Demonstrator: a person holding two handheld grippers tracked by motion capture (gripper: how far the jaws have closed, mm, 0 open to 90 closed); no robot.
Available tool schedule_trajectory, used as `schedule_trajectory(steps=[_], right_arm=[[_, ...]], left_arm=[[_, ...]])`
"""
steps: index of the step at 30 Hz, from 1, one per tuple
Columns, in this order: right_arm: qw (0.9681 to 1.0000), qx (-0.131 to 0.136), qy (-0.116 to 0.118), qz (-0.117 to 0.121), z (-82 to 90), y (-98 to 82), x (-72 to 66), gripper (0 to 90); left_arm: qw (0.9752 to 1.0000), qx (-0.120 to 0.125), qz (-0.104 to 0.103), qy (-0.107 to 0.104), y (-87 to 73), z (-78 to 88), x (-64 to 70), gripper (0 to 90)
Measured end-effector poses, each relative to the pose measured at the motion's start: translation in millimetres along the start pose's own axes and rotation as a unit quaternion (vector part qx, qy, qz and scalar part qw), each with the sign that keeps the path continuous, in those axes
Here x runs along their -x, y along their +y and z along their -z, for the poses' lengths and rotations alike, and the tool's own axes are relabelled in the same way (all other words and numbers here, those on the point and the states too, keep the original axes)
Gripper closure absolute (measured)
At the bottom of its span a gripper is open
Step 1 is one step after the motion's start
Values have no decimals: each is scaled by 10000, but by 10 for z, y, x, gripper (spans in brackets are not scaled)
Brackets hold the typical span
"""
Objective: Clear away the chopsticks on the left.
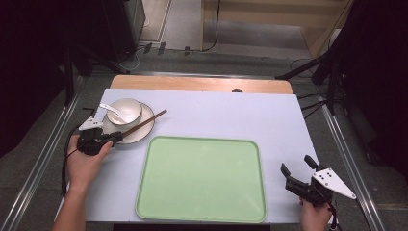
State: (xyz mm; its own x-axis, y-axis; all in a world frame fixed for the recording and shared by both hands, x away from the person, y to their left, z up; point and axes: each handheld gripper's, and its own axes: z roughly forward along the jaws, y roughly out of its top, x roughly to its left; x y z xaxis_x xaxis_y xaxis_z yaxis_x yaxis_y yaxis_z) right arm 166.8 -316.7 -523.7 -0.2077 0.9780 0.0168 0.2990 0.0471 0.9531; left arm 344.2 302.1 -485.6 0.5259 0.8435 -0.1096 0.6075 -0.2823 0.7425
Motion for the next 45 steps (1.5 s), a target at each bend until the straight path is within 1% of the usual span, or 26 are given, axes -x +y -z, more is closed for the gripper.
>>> schedule_trajectory(steps=[5, 6, 7, 8, 9, 10, 15, 19, 20, 23, 27, 30, 31, 32, 33, 34, 35, 39, 41, 42, 45], right_arm=[[10000, -18, 1, -16, -7, -4, 7, 130], [10000, -20, 4, -13, -7, -4, 6, 130], [10000, -20, 4, -13, -7, -4, 6, 130], [10000, -25, 9, -3, -5, -5, 7, 130], [10000, -24, 18, -6, -5, -7, 7, 130], [10000, -24, 25, -1, -5, -9, 10, 130], [10000, -10, 12, -8, -1, -9, 14, 130], [10000, -37, 39, -1, -4, -11, 7, 130], [10000, -41, 52, 7, -8, -15, 10, 130], [10000, -52, 49, -2, -12, -19, 18, 130], [10000, -61, 49, -39, -21, -22, 23, 130], [10000, -54, 42, -38, -21, -19, 24, 130], [10000, -55, 46, -35, -20, -19, 23, 130], [10000, -56, 48, -27, -15, -20, 22, 130], [10000, -56, 48, -27, -15, -20, 22, 130], [10000, -59, 70, -28, -11, -24, 20, 130], [10000, -54, 76, -8, -9, -24, 21, 130], [9999, -40, 106, 1, 2, -24, 20, 130], [9999, -38, 113, -8, 4, -25, 21, 130], [9999, -24, 107, -6, 6, -25, 29, 130], [10000, -15, 94, -3, 7, -23, 34, 130]], left_arm=[[10000, -15, -69, -5, 3, -7, 10, 801], [10000, -38, -46, 63, -1, -11, -1, 797], [10000, -38, -46, 63, -1, -11, -1, 793], [10000, -25, 20, 56, -7, -18, -15, 792], [10000, -25, 20, 56, -7, -18, -15, 791], [9999, -48, -18, 102, -8, -35, -3, 788], [9999, -99, -73, 83, -12, -80, 27, 791], [9999, -121, -94, 2, -9, -101, 39, 803], [9999, -130, -100, -45, -8, -106, 39, 807], [9998, -148, -125, -57, -3, -114, 36, 806], [9994, -265, -208, -97, 2, -140, 41, 792], [9992, -272, -260, -143, 3, -153, 50, 796], [9991, -277, -301, -138, 4, -156, 55, 802], [9987, -294, -367, -212, 5, -162, 67, 820], [9987, -294, -367, -212, 5, -162, 67, 833], [9981, -306, -457, -294, 6, -167, 81, 846], [9979, -305, -502, -260, 6, -167, 87, 847], [9979, -288, -495, -297, 5, -161, 78, 849], [9980, -255, -526, -258, 7, -151, 79, 849], [9979, -219, -575, -206, 12, -134, 84, 850], [9982, -159, -541, -182, 17, -103, 75, 849]])
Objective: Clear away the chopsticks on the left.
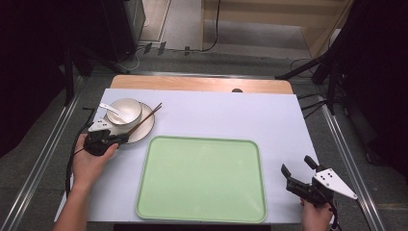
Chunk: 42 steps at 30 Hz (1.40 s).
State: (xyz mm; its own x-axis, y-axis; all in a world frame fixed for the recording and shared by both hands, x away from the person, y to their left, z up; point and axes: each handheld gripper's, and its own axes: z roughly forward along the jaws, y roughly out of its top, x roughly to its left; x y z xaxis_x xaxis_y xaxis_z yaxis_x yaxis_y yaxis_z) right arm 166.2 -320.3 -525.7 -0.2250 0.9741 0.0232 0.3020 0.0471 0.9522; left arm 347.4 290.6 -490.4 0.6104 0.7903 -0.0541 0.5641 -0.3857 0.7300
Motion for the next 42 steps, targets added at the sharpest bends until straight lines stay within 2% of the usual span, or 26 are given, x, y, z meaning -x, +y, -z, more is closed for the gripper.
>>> schedule_trajectory(steps=[3, 9, 14, 17, 18, 20, 23, 28, 29, 30, 31, 32, 35, 36, 37, 38, 42], right_arm=[[10000, 26, -6, 16, 0, 4, 1, 130], [10000, 41, -11, -10, 19, 8, -3, 130], [10000, 67, -12, 3, 31, 10, -3, 130], [10000, 77, -6, -42, 31, 14, -4, 130], [10000, 88, 5, 25, 28, 18, -15, 130], [10000, 85, 13, 14, 24, 19, -20, 130], [10000, 86, 38, 23, 16, 23, -33, 130], [9999, 101, 67, 45, 19, 28, -46, 130], [9999, 103, 65, 29, 23, 29, -46, 130], [9999, 103, 65, 29, 23, 29, -46, 130], [9999, 126, 65, 32, 28, 30, -40, 130], [9999, 129, 64, 35, 31, 30, -36, 130], [9999, 137, 71, 36, 38, 30, -31, 130], [9999, 137, 71, 36, 38, 30, -31, 130], [9998, 147, 77, 64, 39, 32, -30, 130], [9998, 148, 80, 68, 40, 32, -31, 130], [9998, 150, 106, 28, 43, 28, -26, 130]], left_arm=[[10000, 56, 76, -29, 4, 46, -11, 849], [9998, 217, 36, 24, 29, 118, 39, 850], [9994, 315, 106, -50, 40, 182, 72, 850], [9992, 376, 94, -34, 52, 239, 141, 850], [9992, 379, 79, -12, 55, 251, 158, 850], [9992, 389, 80, 1, 61, 278, 211, 850], [9992, 401, 47, -11, 63, 315, 296, 850], [9988, 423, 153, -166, 38, 355, 445, 850], [9987, 405, 200, -216, 9, 359, 532, 850], [9987, 405, 200, -216, 9, 359, 532, 849], [9986, 378, 249, -282, -28, 350, 621, 849], [9986, 378, 249, -282, -28, 350, 621, 850], [9980, 273, 358, -435, -134, 309, 845, 849], [9980, 273, 358, -435, -134, 309, 845, 849], [9979, 189, 385, -479, -193, 281, 956, 849], [9979, 189, 385, -479, -193, 281, 956, 849], [9968, 60, 498, -616, -305, 222, 1163, 849]])
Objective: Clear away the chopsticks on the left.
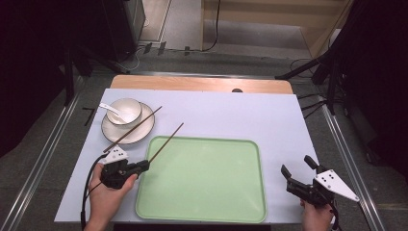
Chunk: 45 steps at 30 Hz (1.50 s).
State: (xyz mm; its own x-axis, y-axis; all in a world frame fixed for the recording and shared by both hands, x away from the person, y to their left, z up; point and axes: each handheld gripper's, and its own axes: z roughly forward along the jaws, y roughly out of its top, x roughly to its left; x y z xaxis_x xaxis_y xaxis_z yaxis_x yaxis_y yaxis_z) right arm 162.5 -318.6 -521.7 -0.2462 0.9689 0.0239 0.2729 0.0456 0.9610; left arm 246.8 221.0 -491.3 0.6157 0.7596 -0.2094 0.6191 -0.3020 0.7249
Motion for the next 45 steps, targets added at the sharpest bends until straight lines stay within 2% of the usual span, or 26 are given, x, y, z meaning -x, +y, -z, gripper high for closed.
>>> schedule_trajectory(steps=[2, 9, 12, 15, 16, 17, 22, 26, 27, 28, 29, 30, 31, 32, 33, 34, 35, 36, 37, 38, 39, 40, 41, 42, 44, 45], right_arm=[[10000, -6, -6, -18, -7, -1, 6, 130], [10000, -12, 5, 17, -9, 6, -15, 130], [10000, -21, 2, 4, -13, 4, -11, 130], [10000, -25, 5, 7, -15, 4, -13, 130], [10000, -25, 5, 7, -15, 4, -13, 130], [10000, -24, 9, 19, -13, 4, -13, 130], [10000, -15, 9, 18, -14, 1, -4, 130], [10000, -26, 12, 4, -17, 2, -10, 130], [10000, -25, 9, 7, -17, 3, -12, 130], [10000, -25, 9, 7, -17, 3, -12, 130], [10000, -14, 6, 10, -12, 5, -8, 130], [10000, -14, 6, 10, -12, 5, -8, 130], [10000, -8, 2, 4, -13, 4, -2, 130], [10000, -8, 2, 4, -13, 4, -2, 130], [10000, -18, -8, -9, -16, 1, 4, 130], [10000, -29, -7, -18, -16, 1, 4, 130], [10000, -25, -5, -28, -20, -1, 5, 130], [10000, -25, -5, -28, -20, -1, 5, 130], [10000, -35, -3, -28, -24, -4, 6, 130], [10000, -35, -3, -28, -24, -4, 6, 130], [10000, -50, -1, -30, -27, -7, 10, 130], [10000, -51, 1, -25, -28, -9, 11, 130], [10000, -56, 5, -21, -30, -11, 11, 130], [10000, -56, 5, -21, -30, -11, 11, 130], [10000, -62, 26, -24, -30, -19, 14, 130], [10000, -63, 33, -25, -30, -22, 14, 130]], left_arm=[[9999, -18, 118, -48, -71, -42, 97, 849], [9992, -210, 345, -38, -242, -129, 248, 848], [9989, -255, 382, 2, -283, -139, 281, 848], [9986, -372, 350, 131, -353, -158, 330, 848], [9986, -372, 350, 131, -353, -158, 330, 847], [9985, -310, 433, 140, -376, -150, 334, 846], [9983, -283, 476, 168, -389, -150, 339, 836], [9985, -253, 468, 97, -385, -151, 345, 784], [9985, -246, 492, 59, -377, -149, 337, 688], [9984, -226, 516, 107, -361, -148, 328, 688], [9986, -123, 497, 95, -316, -154, 299, 624], [9986, -123, 497, 95, -316, -154, 299, 629], [9989, -4, 464, 53, -200, -184, 300, 658], [9989, -4, 464, 53, -200, -184, 300, 704], [9997, -31, 243, 32, -83, -237, 340, 759], [9997, -31, 243, 32, -83, -237, 340, 807], [9999, -102, 29, -13, 48, -339, 400, 858], [9999, -102, 29, -13, 48, -339, 400, 885], [9996, -233, -139, -41, 174, -483, 456, 900], [9996, -233, -139, -41, 174, -483, 456, 900], [9991, -369, -198, -62, 278, -652, 479, 900], [9991, -369, -198, -62, 278, -652, 479, 900], [9988, -451, -188, -46, 353, -804, 477, 900], [9988, -451, -188, -46, 353, -804, 477, 900], [9982, -572, -195, 43, 406, -933, 450, 900], [9974, -659, -216, 204, 420, -989, 412, 900]])
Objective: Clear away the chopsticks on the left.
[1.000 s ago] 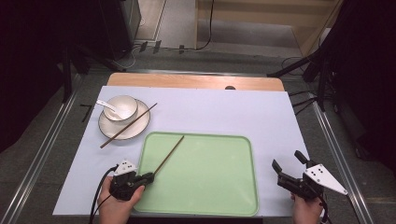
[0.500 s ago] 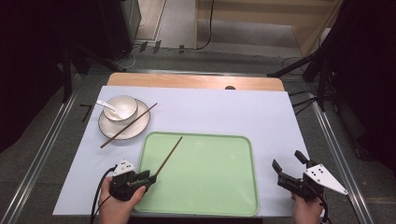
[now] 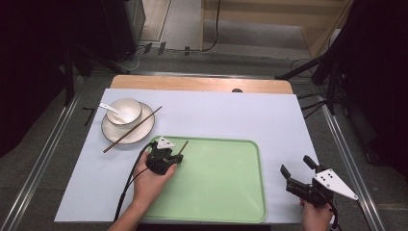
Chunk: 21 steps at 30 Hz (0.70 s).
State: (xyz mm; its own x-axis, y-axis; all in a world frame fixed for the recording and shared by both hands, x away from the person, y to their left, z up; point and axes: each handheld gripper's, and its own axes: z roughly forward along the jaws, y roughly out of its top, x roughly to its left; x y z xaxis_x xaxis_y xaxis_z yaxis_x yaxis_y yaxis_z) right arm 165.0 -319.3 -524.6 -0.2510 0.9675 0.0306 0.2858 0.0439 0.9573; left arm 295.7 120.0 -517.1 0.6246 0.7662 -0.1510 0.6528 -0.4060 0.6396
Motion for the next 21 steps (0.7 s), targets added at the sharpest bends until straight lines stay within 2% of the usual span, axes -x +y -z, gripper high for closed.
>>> schedule_trajectory(steps=[1, 2, 3, 4, 5, 10, 17, 21], right_arm=[[10000, 0, 0, 0, 0, 0, 0, 130], [10000, -15, 0, 1, -2, -4, 1, 130], [10000, -15, 0, 1, -2, -4, 1, 130], [10000, -16, 3, -2, -6, -8, 9, 130], [10000, -16, 3, -2, -6, -8, 9, 130], [10000, -14, 5, 25, -10, -2, 2, 130], [10000, -24, 16, 26, -27, 7, -22, 130], [10000, -30, 4, 36, -31, 6, -24, 130]], left_arm=[[10000, 0, 0, 0, 0, 0, 0, 900], [9999, 20, 162, 51, 0, 9, -89, 900], [9999, 20, 162, 51, 0, 9, -89, 900], [9996, 4, 216, 202, -9, 51, -160, 900], [9996, 4, 216, 202, -9, 51, -160, 900], [9984, 84, 443, 327, -141, 206, -353, 900], [9979, 125, 511, 375, -244, 314, -451, 900], [9979, 185, 537, 325, -279, 336, -484, 900]])
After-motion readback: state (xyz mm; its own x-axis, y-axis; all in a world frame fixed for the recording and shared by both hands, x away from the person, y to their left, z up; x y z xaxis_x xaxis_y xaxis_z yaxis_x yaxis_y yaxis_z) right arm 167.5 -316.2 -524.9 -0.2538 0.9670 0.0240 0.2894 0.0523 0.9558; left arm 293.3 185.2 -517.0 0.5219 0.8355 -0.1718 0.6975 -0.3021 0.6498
